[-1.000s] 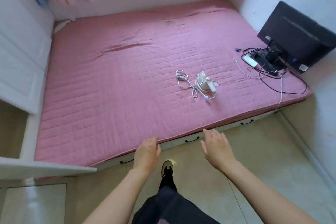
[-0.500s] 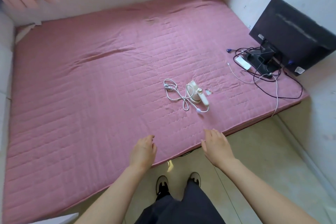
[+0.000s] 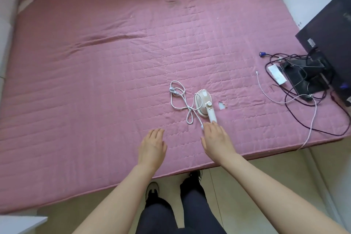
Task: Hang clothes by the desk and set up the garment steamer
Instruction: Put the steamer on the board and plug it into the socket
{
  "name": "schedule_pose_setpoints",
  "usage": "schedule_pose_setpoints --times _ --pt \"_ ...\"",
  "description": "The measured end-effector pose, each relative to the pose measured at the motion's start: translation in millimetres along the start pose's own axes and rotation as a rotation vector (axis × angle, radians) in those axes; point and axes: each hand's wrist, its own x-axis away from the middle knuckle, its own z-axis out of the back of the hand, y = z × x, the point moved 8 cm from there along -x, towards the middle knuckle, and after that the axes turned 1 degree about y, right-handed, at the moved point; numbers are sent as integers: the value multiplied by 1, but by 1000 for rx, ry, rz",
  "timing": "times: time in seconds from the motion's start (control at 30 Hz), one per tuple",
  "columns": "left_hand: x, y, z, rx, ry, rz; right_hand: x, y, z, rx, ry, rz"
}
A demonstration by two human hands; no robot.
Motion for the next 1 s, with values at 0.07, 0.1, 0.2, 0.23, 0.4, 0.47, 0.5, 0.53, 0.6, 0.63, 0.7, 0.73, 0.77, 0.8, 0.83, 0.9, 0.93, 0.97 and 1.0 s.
schedule_pose_setpoints --times 0.07,0.1,0.2,0.23,0.4,0.47,0.5,0.53,0.6,0.63,0.7,0.73,0.77,0.8,0.83,0.9,0.93,0.97,1.0 --pt "-14 12 -16 -6 -19 33 -18 10 -5 36 -11 51" --pt "-20 17 -24 -1 -28 48 -27 15 -9 55 -17 71" --pt "-39 27 -50 10 -67 89 -51 32 -27 81 -56 102" --pt "-46 29 -59 4 -81 92 -59 37 -34 81 -63 109" --pt "-85 26 -109 -42 -167 97 -101 56 -70 106 -82 137" --pt "-103 20 -130 -95 -185 92 -121 62 -90 115 -94 146" --pt "-112 16 -140 -122 -195 87 -131 64 -100 125 -101 150" --pt "-120 13 -150 -144 -197 80 -141 65 -109 145 -101 161" --pt "-137 6 -168 -164 -176 60 -161 65 -123 191 -81 197" --pt "-143 4 -176 -166 -175 50 -169 65 -129 214 -64 216" --pt "-159 -7 -202 -185 -214 48 -187 66 -152 266 -45 248" --pt "-166 -13 -215 -192 -243 62 -194 65 -163 286 -38 265" --pt "-173 -19 -225 -199 -259 83 -201 65 -174 303 -36 283" --pt "-180 -26 -235 -204 -271 107 -207 63 -185 309 -32 304" --pt "-186 -31 -242 -196 -273 131 -212 61 -194 319 -30 320" --pt "-196 -39 -256 -180 -270 156 -222 60 -212 355 -54 324" --pt "-200 -42 -263 -194 -272 154 -227 61 -221 380 -69 316" --pt "-205 -45 -269 -213 -275 145 -231 64 -229 400 -85 297" --pt "-208 -46 -274 -229 -276 135 -235 66 -236 410 -95 273"
